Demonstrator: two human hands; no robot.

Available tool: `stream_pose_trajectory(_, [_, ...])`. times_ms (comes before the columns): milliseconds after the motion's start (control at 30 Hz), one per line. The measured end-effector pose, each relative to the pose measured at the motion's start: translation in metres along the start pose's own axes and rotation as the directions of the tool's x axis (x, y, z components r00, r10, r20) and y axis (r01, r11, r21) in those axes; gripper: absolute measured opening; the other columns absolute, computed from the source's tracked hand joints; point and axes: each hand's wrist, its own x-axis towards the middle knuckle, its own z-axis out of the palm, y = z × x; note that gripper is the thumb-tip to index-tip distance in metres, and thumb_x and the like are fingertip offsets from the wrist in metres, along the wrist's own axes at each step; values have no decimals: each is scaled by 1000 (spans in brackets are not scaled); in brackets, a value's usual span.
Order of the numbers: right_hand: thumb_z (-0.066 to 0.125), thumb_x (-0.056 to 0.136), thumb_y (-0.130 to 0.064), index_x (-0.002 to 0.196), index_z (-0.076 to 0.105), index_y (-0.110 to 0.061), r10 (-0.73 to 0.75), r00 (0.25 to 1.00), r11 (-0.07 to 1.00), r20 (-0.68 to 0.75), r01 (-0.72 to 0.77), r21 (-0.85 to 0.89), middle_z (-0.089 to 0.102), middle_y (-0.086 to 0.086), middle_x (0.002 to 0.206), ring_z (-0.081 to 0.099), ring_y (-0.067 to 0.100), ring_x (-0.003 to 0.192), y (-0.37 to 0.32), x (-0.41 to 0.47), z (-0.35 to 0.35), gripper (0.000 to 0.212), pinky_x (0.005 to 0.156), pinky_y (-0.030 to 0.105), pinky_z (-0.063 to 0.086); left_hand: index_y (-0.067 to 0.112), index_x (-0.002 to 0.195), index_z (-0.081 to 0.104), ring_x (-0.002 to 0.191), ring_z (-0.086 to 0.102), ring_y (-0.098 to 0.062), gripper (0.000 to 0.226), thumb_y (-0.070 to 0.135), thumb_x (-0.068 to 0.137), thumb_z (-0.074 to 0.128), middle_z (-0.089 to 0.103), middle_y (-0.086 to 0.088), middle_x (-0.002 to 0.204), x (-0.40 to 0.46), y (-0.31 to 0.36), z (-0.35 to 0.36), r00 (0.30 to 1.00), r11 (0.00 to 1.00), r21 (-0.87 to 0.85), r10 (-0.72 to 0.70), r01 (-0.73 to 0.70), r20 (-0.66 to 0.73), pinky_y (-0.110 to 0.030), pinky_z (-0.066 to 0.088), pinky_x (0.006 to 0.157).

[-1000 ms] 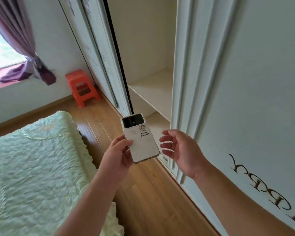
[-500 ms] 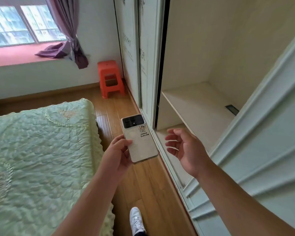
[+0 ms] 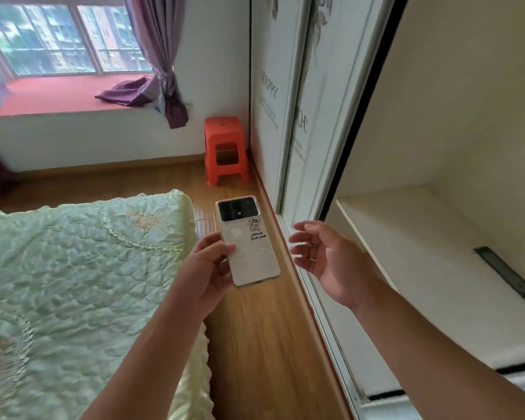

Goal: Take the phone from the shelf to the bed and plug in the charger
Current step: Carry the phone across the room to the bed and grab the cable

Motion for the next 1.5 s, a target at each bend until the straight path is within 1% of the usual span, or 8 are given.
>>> stream_pose_trajectory(67, [56, 85, -24, 100, 67, -10, 14, 1000, 1000, 23, -14, -15, 70, 6, 84, 63, 20, 78, -1, 27, 9, 24, 72, 36, 48, 10, 106, 61, 74, 65, -26, 29, -3, 81, 60, 74, -15, 93, 20, 9, -6, 1000, 1000, 25, 14, -13, -22, -36, 58, 59])
stream_pose_trajectory(400, [55, 84, -22, 97, 68, -10, 96, 991, 995, 89, -97, 8, 69, 6, 82, 64, 19, 74, -7, 202, 22, 21, 70, 35, 48, 13, 97, 58, 56, 67, -19, 22, -6, 85, 56, 73, -10, 78, 159, 56, -17, 984, 999, 31, 38, -33, -174, -29, 55, 42])
stream_pose_trajectory(533, [56, 84, -23, 99, 68, -9, 127, 983, 991, 134, -130, 13, 70, 4, 81, 64, 20, 77, -27, 290, 20, 23, 72, 36, 49, 13, 102, 58, 63, 69, -22, 24, -4, 84, 58, 75, -9, 79, 232, 86, -7, 973, 998, 55, 50, -38, -227, -32, 56, 46])
stream_pose_trajectory(700, [55, 85, -24, 99, 67, -9, 131, 973, 991, 190, -135, 8, 70, 4, 80, 65, 18, 75, -64, 387, 26, 24, 71, 35, 50, 15, 101, 59, 64, 69, -22, 29, -1, 77, 64, 76, -8, 81, 308, 133, 10, 970, 992, 90, 105, -87, -221, -35, 55, 52])
stream_pose_trajectory(833, [53, 87, -23, 100, 67, -10, 116, 969, 993, 219, -119, -2, 71, 3, 80, 66, 17, 75, -89, 444, 37, 23, 68, 33, 51, 14, 99, 57, 73, 73, -31, 25, -3, 80, 60, 77, -10, 83, 349, 166, 16, 964, 989, 61, 148, -138, -223, -37, 56, 53])
stream_pose_trajectory(967, [56, 83, -26, 100, 68, -11, 123, 961, 992, 249, -123, -18, 72, 4, 82, 67, 18, 76, -102, 493, 43, 26, 69, 34, 52, 11, 100, 55, 74, 74, -31, 24, -5, 83, 57, 77, -12, 83, 392, 194, 12, 955, 987, 27, 163, -161, -248, -35, 59, 49])
stream_pose_trajectory(1333, [58, 84, -28, 99, 71, -13, 182, 965, 983, 190, -176, -45, 72, 6, 83, 66, 20, 77, -99, 657, 87, 25, 73, 37, 51, 9, 105, 53, 78, 75, -31, 24, -5, 86, 57, 77, -17, 91, 551, 257, -34, 968, 997, -40, 49, -60, -247, -29, 56, 43])
stream_pose_trajectory(1500, [58, 84, -26, 96, 72, -13, 194, 967, 979, 164, -182, -88, 72, 6, 82, 66, 20, 76, -113, 751, 132, 23, 73, 38, 50, 8, 109, 51, 87, 73, -35, 26, -6, 87, 56, 77, -17, 94, 635, 315, -60, 966, 998, -55, 27, -43, -257, -39, 61, 53])
